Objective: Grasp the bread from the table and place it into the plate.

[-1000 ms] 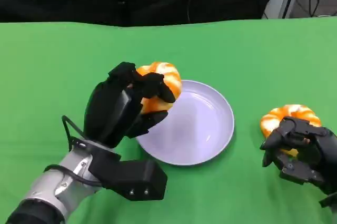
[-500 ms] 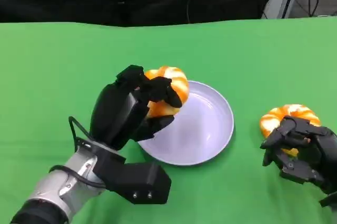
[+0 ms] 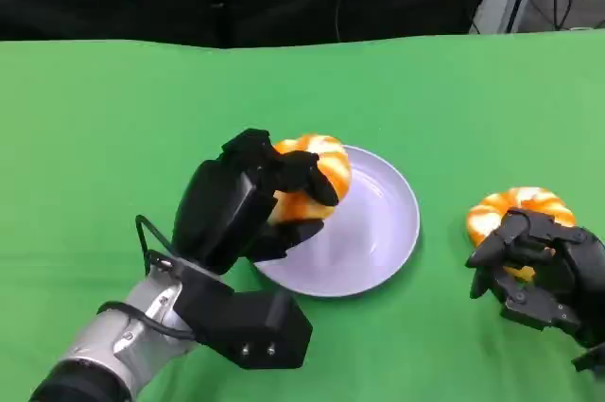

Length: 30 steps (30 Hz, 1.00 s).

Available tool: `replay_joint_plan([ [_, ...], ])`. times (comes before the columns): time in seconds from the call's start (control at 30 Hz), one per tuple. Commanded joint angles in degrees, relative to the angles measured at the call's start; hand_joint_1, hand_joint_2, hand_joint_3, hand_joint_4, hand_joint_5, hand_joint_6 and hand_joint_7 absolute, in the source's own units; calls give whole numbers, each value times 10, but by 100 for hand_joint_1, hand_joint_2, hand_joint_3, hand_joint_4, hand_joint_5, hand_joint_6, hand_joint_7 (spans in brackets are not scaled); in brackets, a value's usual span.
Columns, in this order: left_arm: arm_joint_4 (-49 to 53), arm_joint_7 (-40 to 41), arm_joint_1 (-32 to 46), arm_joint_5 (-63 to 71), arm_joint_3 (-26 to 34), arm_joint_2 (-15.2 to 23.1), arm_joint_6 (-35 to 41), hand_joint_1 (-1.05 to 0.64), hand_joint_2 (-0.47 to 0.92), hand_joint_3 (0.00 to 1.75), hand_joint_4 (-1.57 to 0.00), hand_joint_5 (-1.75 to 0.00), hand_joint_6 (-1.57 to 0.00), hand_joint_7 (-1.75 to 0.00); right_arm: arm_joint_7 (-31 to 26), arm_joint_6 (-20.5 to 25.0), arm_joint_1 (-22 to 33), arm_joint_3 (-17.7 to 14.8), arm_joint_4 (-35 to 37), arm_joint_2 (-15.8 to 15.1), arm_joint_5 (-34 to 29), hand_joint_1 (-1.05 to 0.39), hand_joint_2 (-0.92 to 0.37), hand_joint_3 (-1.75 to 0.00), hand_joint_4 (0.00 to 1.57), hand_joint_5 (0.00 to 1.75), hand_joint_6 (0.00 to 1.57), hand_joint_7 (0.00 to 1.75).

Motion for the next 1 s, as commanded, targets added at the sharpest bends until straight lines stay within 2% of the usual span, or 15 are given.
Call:
replay_joint_plan([
  [0.03, 2, -8, -8, -7, 6, 4, -6, -2, 75, 51, -71, -162, -90, -108, -1, -2, -1, -2, -1, -5, 5, 5, -78, -74, 82, 146, 88, 104],
  [0.07, 12, -19, -10, -18, 7, -1, -12, -2, 75, 51, -71, -162, -90, -109, -4, -5, -1, -2, -1, -5, 3, 5, -78, -74, 82, 146, 88, 104],
  [0.1, 20, -27, -11, -26, 7, -5, -18, -2, 77, 49, -77, -150, -94, -100, -6, -6, -1, -2, -1, -5, 1, 4, -78, -74, 83, 145, 88, 104],
  [0.2, 30, -39, -14, -37, 9, -8, -26, -2, 78, 47, -83, -141, -98, -92, -9, -8, 0, -1, -1, -4, -1, 4, -77, -74, 83, 144, 89, 104],
  [0.33, 46, -62, -21, -46, 9, -14, -32, -3, 80, 45, -82, -137, -98, -87, -8, -4, -1, 0, -3, -4, 2, 4, -76, -75, 83, 144, 89, 102],
  [0.87, 108, -70, -53, -44, 4, -29, -39, -3, 86, 36, -82, -127, -98, -76, -8, -9, 0, 0, -2, -6, 0, 6, -75, -78, 82, 145, 89, 102],
  [0.93, 111, -65, -55, -41, 4, -30, -30, -7, 91, 25, -70, -118, -97, -50, -10, -11, -1, 0, -1, -7, -3, 6, -75, -78, 82, 145, 89, 102],
  [0.97, 112, -66, -55, -42, 5, -30, -28, -8, 91, 23, -69, -112, -99, -40, -10, -12, -1, 0, 0, -7, -3, 6, -75, -78, 82, 145, 89, 102],
  [1.0, 113, -69, -55, -44, 6, -30, -27, -9, 92, 20, -72, -96, -101, -31, -11, -13, -1, 0, 0, -7, -4, 6, -76, -78, 82, 145, 89, 102],
])
